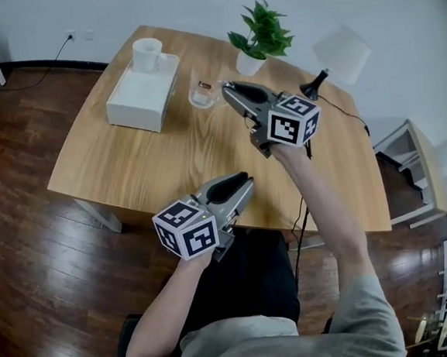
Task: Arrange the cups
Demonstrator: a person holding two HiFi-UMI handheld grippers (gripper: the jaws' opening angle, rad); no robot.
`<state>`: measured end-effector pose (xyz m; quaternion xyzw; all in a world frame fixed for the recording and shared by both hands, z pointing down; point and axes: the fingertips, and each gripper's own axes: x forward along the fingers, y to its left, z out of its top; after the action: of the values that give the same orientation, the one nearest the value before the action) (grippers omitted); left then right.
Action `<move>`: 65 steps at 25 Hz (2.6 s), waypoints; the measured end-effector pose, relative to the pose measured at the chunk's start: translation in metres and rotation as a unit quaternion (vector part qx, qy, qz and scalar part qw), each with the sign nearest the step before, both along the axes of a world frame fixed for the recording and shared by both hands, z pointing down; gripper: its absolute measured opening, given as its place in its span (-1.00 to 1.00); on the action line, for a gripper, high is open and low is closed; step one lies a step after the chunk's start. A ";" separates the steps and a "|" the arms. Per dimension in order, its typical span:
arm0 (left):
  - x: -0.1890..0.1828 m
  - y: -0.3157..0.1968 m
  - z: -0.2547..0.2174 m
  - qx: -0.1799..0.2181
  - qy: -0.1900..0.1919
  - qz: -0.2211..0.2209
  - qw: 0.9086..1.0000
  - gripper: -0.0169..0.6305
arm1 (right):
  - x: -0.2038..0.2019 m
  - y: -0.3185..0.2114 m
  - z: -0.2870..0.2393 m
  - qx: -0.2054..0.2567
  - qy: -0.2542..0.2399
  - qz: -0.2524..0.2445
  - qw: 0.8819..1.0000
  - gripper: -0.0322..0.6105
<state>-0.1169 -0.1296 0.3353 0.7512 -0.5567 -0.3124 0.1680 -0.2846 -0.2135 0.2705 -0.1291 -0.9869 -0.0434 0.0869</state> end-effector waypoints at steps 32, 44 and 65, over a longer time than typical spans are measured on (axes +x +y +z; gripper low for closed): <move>-0.012 0.007 0.002 0.006 0.053 0.019 0.998 -0.75 | 0.010 0.041 0.020 0.022 0.021 -0.021 0.999 -0.60; -0.004 0.010 0.005 -0.014 -0.031 -0.002 0.999 -0.75 | 0.307 -0.065 0.063 -0.020 -0.067 0.230 0.971 -0.63; 0.024 0.002 0.016 -0.063 -0.186 -0.033 0.980 -0.74 | 0.376 -0.087 0.084 -0.031 -0.105 0.276 0.955 -0.63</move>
<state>-0.0931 -0.1276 0.3512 0.7653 -0.6212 -0.1371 0.0984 0.0911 -0.3001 0.3544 0.1509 -0.9885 -0.0001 -0.0123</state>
